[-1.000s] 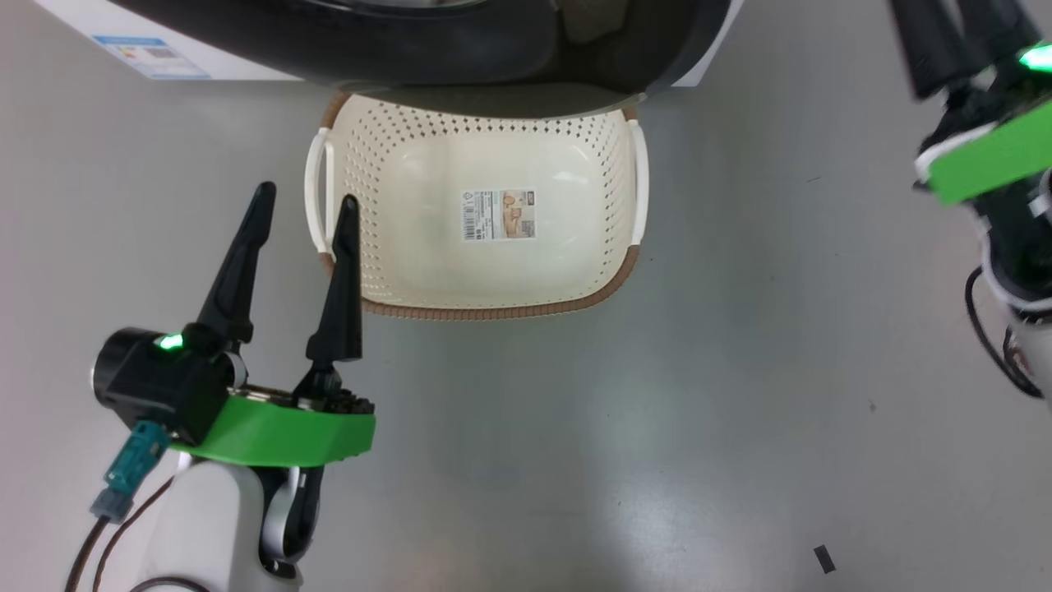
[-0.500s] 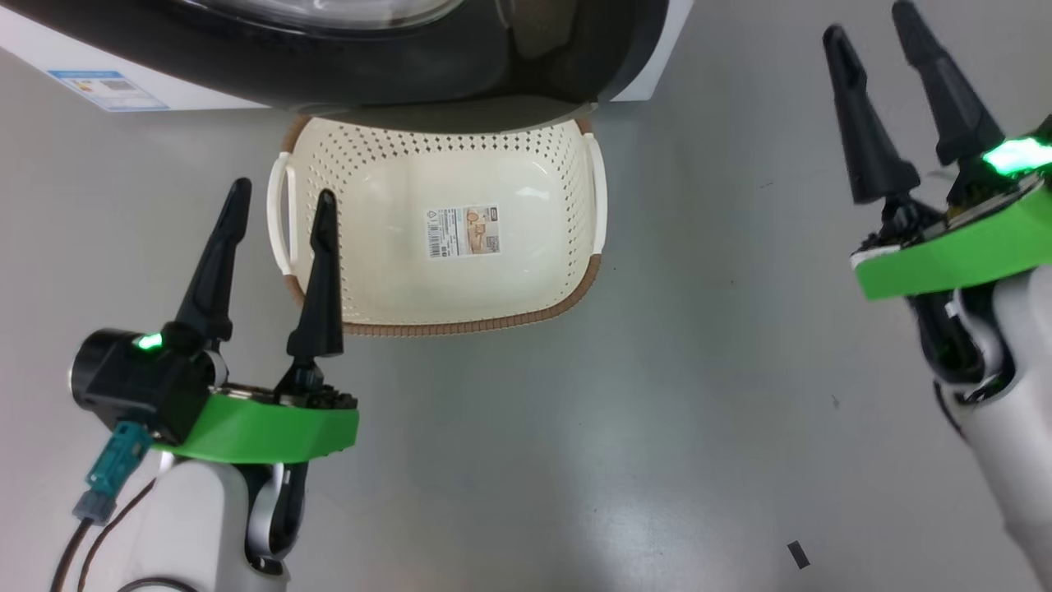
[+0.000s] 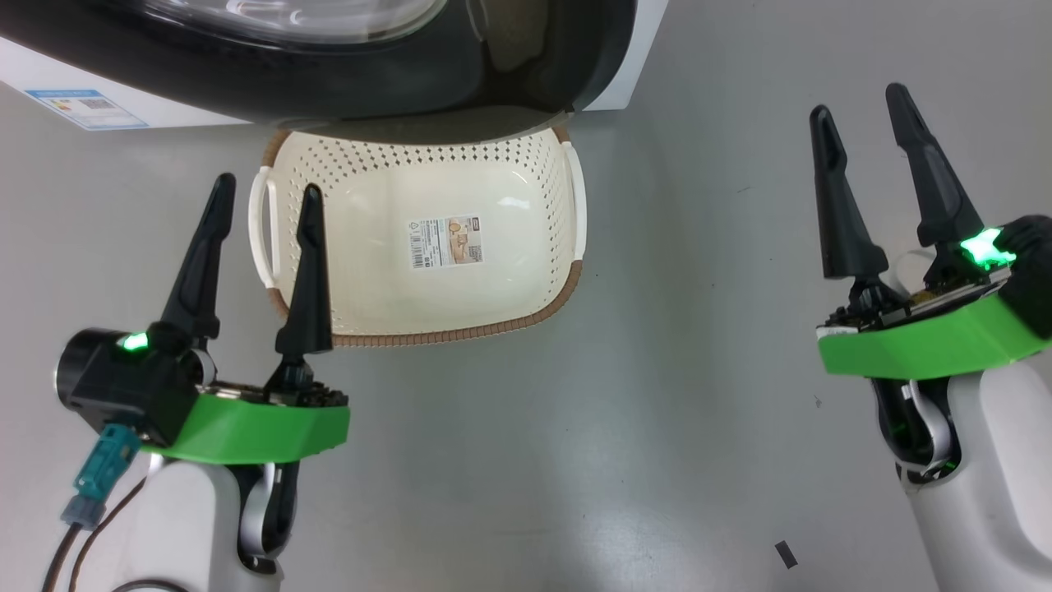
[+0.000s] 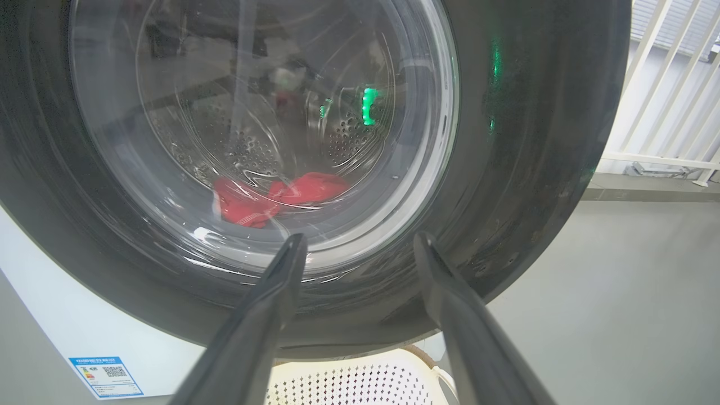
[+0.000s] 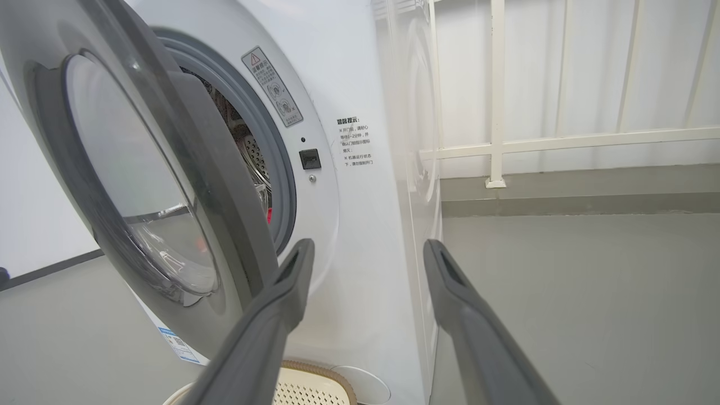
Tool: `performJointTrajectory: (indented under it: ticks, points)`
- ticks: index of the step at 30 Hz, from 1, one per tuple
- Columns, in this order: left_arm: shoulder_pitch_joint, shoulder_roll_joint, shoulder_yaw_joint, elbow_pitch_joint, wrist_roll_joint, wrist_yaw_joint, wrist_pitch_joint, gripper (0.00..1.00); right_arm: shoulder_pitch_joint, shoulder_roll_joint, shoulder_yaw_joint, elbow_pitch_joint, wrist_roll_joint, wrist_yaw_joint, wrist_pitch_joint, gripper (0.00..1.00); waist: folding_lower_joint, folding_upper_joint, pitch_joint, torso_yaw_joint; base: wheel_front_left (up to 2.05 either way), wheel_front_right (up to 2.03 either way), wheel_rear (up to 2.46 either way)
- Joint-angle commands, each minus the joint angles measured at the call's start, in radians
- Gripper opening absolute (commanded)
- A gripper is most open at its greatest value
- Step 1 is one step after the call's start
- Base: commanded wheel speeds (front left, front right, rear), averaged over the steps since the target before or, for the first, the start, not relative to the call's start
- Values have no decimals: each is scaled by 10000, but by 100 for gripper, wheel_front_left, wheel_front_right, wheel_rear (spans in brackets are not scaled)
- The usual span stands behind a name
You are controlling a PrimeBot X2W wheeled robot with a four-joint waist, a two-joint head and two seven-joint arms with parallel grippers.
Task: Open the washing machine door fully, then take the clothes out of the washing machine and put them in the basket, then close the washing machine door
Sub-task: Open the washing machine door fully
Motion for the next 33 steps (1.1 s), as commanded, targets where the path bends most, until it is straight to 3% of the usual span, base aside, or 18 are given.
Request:
performJointTrajectory:
  ticks: [1,10,33]
  points:
    - [111,242,246,-282,80,81,-74,100,338,162,107,-404,-227,63,-60,100,0,0,-7,-1,0,0,0]
    - [157,242,147,-264,45,104,-74,100,777,431,143,-696,-743,63,-60,100,0,0,-105,34,0,0,0]
    - [190,242,67,-182,99,63,-74,100,813,486,144,-618,-444,63,-60,100,0,0,-164,2,0,0,0]
